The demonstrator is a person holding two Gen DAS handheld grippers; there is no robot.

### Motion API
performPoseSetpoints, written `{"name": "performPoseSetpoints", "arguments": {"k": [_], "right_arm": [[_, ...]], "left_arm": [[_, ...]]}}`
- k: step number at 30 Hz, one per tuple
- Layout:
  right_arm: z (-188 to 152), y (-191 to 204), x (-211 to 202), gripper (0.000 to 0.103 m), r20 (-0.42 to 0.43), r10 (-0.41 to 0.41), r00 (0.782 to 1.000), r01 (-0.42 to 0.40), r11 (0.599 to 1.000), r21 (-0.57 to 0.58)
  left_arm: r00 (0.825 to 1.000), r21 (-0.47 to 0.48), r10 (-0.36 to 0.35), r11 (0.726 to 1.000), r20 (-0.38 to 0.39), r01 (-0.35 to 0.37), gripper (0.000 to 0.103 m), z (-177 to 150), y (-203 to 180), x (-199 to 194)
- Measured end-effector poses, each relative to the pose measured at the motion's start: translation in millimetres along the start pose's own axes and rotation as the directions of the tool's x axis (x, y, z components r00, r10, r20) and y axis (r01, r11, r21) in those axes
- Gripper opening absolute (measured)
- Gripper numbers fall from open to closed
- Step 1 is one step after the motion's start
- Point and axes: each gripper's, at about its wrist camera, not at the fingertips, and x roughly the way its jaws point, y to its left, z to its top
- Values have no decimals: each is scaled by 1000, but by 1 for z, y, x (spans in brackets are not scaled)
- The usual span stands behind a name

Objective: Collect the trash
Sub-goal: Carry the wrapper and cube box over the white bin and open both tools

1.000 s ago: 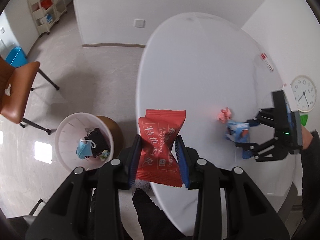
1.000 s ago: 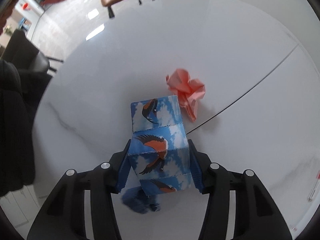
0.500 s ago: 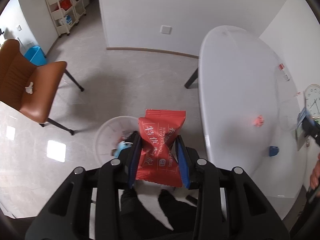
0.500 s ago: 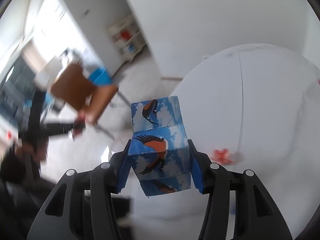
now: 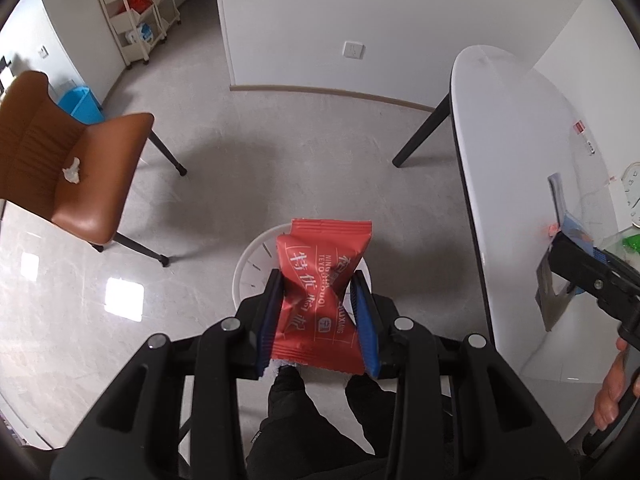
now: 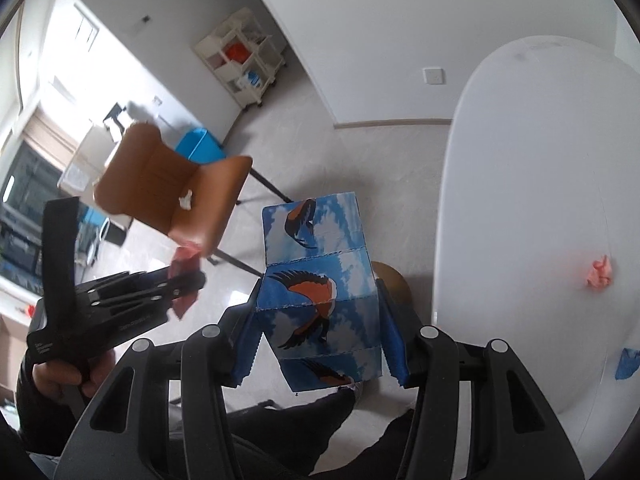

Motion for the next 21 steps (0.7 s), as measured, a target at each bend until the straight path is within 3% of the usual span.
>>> {"name": "performPoseSetpoints", "arguments": {"k": [5, 6, 8, 11, 16, 21], "right_arm": [[1, 11, 3, 52, -28, -32, 999, 31, 999, -44], [1, 13, 6, 52, -36, -35, 999, 33, 998, -49], [-4, 12, 7, 52, -50, -39, 998, 37, 998, -53], [-6, 15, 17, 52, -74, -45, 996, 40, 997, -62], [-1, 12, 27, 52, -109, -52, 993, 43, 996, -84], [-1, 19, 38, 53, -116, -46, 992, 33, 993, -111]], "left_arm": [[996, -19, -55, 998, -77, 54, 37, -3, 14, 43], [993, -24, -78, 997, -90, 76, 42, -4, 14, 51], [980, -61, -139, 989, -144, 131, 63, -6, 22, 79], [966, -96, -179, 982, -185, 163, 78, -14, 27, 110], [962, -114, -134, 987, -240, 109, 85, -20, 35, 135], [984, -168, -68, 985, -163, 40, 95, -14, 61, 99]]}}
